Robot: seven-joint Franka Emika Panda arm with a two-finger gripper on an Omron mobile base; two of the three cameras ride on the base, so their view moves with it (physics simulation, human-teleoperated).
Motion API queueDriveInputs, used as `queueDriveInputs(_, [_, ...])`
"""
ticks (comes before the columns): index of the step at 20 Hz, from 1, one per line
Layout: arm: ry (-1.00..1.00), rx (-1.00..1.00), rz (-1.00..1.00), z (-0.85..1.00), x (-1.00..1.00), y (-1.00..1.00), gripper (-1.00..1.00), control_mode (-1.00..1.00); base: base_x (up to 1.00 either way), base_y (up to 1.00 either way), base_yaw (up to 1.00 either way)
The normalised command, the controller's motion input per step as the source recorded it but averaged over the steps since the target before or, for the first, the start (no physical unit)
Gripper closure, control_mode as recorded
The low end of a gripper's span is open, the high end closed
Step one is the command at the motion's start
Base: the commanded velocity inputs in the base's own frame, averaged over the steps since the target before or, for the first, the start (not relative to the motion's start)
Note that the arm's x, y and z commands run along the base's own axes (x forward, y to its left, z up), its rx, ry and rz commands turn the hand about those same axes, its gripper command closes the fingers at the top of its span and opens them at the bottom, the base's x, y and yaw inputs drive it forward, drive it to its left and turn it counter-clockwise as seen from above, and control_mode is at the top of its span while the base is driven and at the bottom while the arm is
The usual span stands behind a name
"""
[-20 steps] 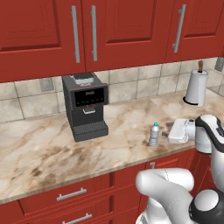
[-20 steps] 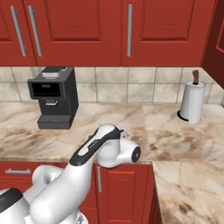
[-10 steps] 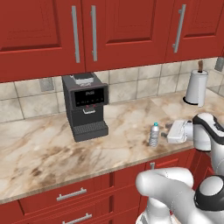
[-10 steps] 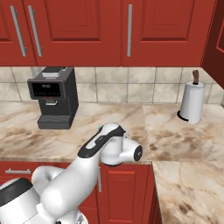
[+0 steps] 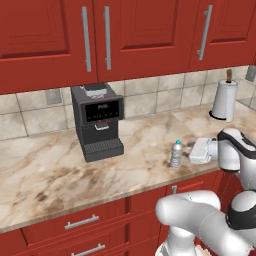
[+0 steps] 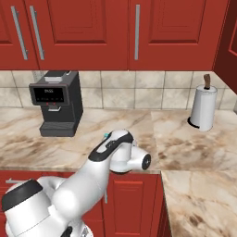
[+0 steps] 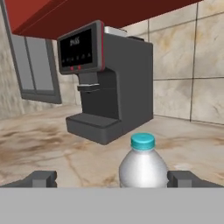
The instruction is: Place the drinks on the dining counter in a tight cluster.
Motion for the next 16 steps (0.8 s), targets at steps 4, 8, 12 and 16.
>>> queueDriveInputs(4, [0.00,0.00,0.00,-0.11,0.20,0.00,-1.00,-1.00,0.00,0.00,0.00])
queueDriveInputs(8, [0.01,0.00,0.00,-0.12,0.17,-0.07,-1.00,-1.00,0.00,0.00,0.00])
queueDriveInputs(12, [0.00,0.00,0.00,-0.16,0.14,-0.05,-1.00,-1.00,0.00,0.00,0.00])
queueDriveInputs(16, [0.00,0.00,0.00,-0.12,0.15,-0.05,-1.00,-1.00,0.00,0.00,0.00])
